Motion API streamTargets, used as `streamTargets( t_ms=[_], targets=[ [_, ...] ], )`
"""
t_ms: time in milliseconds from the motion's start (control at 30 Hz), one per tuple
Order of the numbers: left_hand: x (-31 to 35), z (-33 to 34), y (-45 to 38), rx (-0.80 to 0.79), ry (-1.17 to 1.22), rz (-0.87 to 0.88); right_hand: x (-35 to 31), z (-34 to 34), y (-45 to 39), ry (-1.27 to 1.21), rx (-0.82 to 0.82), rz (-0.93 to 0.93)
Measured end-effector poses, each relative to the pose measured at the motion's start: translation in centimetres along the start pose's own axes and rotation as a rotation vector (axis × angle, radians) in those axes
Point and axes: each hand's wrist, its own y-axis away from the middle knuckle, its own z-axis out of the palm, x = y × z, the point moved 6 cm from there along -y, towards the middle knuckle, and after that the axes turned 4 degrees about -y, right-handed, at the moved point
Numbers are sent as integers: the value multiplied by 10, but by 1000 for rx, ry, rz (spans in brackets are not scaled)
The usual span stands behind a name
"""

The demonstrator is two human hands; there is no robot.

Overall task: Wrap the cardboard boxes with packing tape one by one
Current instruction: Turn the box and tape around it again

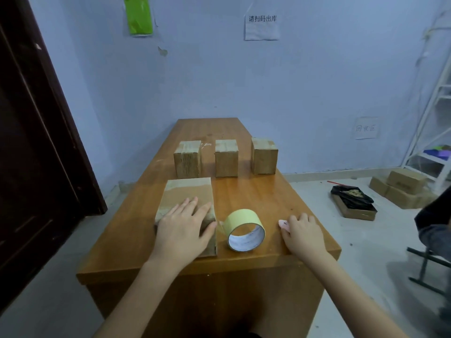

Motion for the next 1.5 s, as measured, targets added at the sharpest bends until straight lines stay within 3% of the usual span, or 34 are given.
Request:
streamTargets(
  t_ms=[67, 167, 333, 500, 633, 833, 1133, 1233, 1367, 1500],
  targets=[
    [0, 0, 0, 1, 8, -1, 0, 3, -2, -87, 4, 1],
    [0, -2, 1, 1, 22, -2, 3, 7, -6, -320, -114, 68],
    [1, -2, 1, 5, 16, -11, 3, 3, -7, -443, -253, 21],
    [2, -2, 2, 8, 34, -28, 4, -12, 2, -1114, -263, 184],
    [3, -3, 3, 6, 42, -30, -8, -32, 11, -1439, -243, 127],
    [4, -6, 3, 7, 54, -28, -24, -57, 21, -1415, -105, -54],
    [3, -2, 3, 15, 25, -24, -31, -64, 26, -1356, 19, -32],
    [3, -3, 4, 17, 34, -22, -43, -67, 31, -1373, -4, -27],
    [2, -2, 4, 10, 37, -17, -77, -66, 42, -1398, -165, -84],
    [-2, -1, 3, 21, 29, 9, -110, -56, 49, -1296, -236, -170]
  ],
)
